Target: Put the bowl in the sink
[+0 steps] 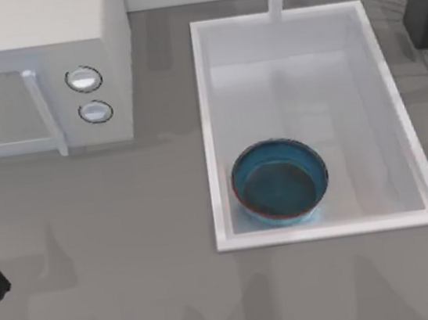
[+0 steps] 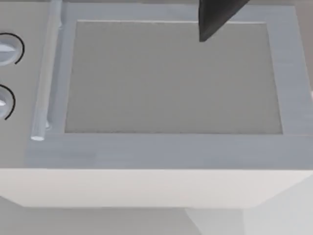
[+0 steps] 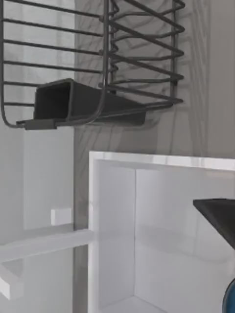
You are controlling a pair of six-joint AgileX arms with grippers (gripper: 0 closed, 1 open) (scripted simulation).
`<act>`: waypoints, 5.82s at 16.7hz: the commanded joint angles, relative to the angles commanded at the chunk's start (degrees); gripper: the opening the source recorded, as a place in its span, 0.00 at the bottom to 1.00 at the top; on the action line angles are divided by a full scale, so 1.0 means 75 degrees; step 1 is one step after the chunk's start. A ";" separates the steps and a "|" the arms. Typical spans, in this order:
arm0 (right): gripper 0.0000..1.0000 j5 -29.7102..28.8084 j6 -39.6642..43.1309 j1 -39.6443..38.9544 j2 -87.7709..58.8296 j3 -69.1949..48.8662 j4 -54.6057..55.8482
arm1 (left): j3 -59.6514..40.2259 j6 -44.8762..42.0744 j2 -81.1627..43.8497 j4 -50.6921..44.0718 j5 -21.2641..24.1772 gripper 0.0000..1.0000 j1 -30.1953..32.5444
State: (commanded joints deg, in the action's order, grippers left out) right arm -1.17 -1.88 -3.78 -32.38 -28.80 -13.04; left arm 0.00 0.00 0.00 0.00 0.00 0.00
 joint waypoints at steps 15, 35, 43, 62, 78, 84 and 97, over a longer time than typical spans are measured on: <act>1.00 0.0092 -0.2051 -0.1901 -1.1279 -0.8287 -0.5486 | 0.0000 0.0000 0.0000 0.0000 0.0000 1.00 0.0000; 1.00 0.0117 -0.3008 -0.2594 -1.3720 -0.9671 -0.5716 | 0.0000 0.0000 0.0000 0.0000 0.0000 1.00 0.0000; 1.00 0.0111 -0.3031 -0.2610 -1.4294 -0.9056 -0.4546 | 0.0000 0.0000 0.0000 0.0000 0.0000 1.00 0.0000; 0.00 0.0111 -0.3031 -0.2610 -1.4294 -0.9056 -0.4546 | 0.0000 0.0000 0.0000 0.0000 0.0000 1.00 0.0000; 0.00 0.0120 -0.3013 -0.2590 -1.3142 -1.1347 -0.8130 | 0.0000 0.0000 0.0000 0.0000 0.0000 1.00 0.0000; 0.00 0.0125 -0.3009 -0.2594 -1.2999 -1.1491 -0.8276 | 0.0000 0.0000 0.0000 0.0000 0.0000 1.00 0.0000; 0.00 -0.3095 -0.1361 -0.4062 -1.0844 -0.7352 -0.1351 | 0.0000 0.0000 0.0000 0.0000 0.0000 1.00 0.0000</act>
State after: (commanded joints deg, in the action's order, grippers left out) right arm -24.38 -12.09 -34.24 -113.71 -83.94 -23.17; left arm 0.00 0.00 0.00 0.00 0.00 0.00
